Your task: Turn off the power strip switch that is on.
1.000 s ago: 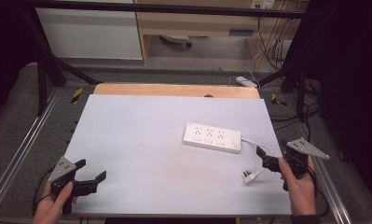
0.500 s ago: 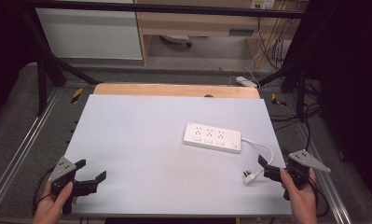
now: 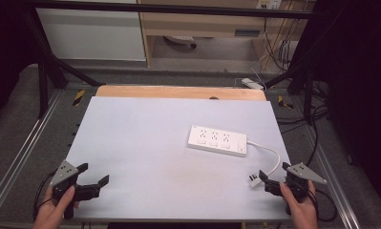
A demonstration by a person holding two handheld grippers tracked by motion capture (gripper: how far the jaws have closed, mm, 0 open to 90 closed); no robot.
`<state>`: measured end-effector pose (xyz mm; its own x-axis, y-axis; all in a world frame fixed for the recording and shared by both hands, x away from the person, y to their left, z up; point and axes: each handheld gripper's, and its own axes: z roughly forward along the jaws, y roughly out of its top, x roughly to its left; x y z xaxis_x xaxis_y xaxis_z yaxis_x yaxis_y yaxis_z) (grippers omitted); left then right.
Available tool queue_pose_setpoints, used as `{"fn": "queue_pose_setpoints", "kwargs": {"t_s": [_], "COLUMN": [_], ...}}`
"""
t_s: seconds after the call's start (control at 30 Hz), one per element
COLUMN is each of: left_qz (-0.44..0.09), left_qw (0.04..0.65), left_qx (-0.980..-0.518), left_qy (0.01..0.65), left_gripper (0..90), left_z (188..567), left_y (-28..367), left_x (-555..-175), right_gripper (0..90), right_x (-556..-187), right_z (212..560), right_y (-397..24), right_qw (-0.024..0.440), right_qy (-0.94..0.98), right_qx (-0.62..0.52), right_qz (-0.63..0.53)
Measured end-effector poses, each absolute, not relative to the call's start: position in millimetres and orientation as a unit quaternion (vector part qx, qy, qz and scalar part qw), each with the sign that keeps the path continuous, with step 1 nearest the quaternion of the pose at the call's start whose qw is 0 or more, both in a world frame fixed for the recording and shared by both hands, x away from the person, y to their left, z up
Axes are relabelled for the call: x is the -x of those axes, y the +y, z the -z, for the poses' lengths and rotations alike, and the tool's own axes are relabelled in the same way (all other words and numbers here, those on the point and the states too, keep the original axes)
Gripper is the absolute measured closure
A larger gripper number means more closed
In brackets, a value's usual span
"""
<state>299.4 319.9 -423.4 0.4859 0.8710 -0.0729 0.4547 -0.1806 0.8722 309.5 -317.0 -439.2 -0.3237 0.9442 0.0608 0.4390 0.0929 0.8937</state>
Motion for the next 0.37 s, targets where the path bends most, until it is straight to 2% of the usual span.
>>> {"fn": "queue_pose_setpoints", "kwargs": {"t_s": [0.37], "left_qz": [-0.23], "left_qw": [0.453], "left_qx": [-0.734], "left_qy": [0.45], "left_gripper": [6.1], "left_z": [423.4], "left_y": [319.5], "left_x": [-299.5], "right_gripper": [2.9], "right_x": [-311.6], "right_z": [447.8], "right_y": [-305.9], "right_qw": [0.257], "right_qy": [0.708], "right_qx": [-0.497], "right_qz": [-0.43]}}
